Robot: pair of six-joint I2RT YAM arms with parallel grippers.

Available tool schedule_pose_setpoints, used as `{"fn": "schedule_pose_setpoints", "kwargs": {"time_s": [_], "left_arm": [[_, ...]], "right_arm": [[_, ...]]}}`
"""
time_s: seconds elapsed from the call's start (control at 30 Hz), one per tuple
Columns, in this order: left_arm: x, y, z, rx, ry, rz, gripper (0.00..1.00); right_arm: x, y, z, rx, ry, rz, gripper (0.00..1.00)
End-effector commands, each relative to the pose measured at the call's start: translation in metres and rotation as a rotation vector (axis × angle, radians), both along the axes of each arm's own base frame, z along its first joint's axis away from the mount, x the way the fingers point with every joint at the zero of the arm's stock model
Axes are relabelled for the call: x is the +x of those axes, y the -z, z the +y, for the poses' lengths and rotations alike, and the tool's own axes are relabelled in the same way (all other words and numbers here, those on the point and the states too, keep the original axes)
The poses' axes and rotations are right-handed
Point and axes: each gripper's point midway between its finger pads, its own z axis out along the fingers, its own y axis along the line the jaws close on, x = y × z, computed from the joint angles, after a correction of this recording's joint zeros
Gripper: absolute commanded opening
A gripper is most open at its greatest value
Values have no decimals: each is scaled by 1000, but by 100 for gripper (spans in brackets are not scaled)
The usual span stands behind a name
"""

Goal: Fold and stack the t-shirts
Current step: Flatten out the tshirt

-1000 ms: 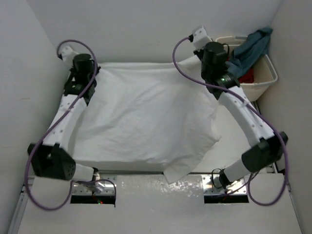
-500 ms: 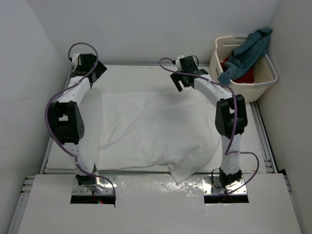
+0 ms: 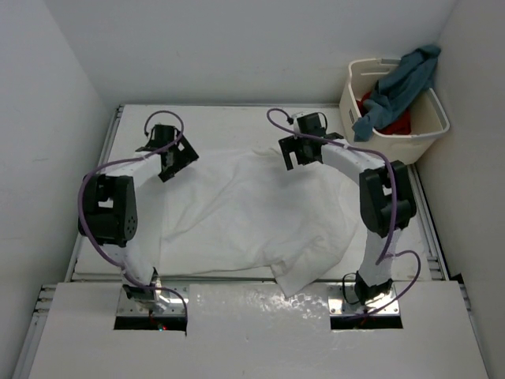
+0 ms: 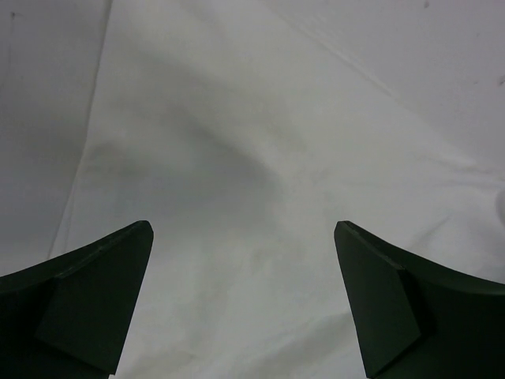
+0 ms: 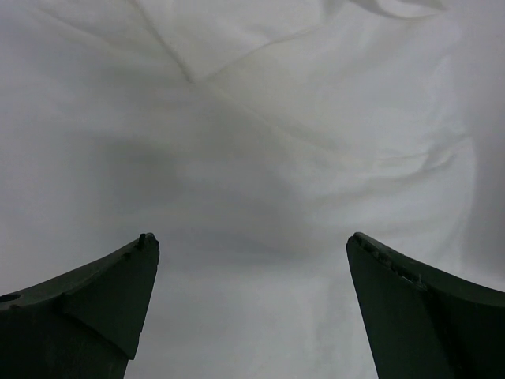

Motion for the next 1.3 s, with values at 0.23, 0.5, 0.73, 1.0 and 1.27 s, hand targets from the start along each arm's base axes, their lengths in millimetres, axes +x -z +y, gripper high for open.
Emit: {"fn": "schedule_pose_setpoints", "kwargs": {"time_s": [0.23,0.5,0.73,1.0,1.27], "left_arm": [[23,54,4,27,20,82,100],[51,79,25,63,-1,143,100],[112,83,21,53,44,111,100],[177,71,40,-7,25,17,100],[221,-36,26,-38,124,-230,100]], "right_arm": [[30,48,3,-26,106,65,99],[38,91,-1,-70,146,156,99],[84,110,3,-6,178,182,99],[162,97,10,111,154,-2,99],[201,-11,30,204,-68,-235,99]]}}
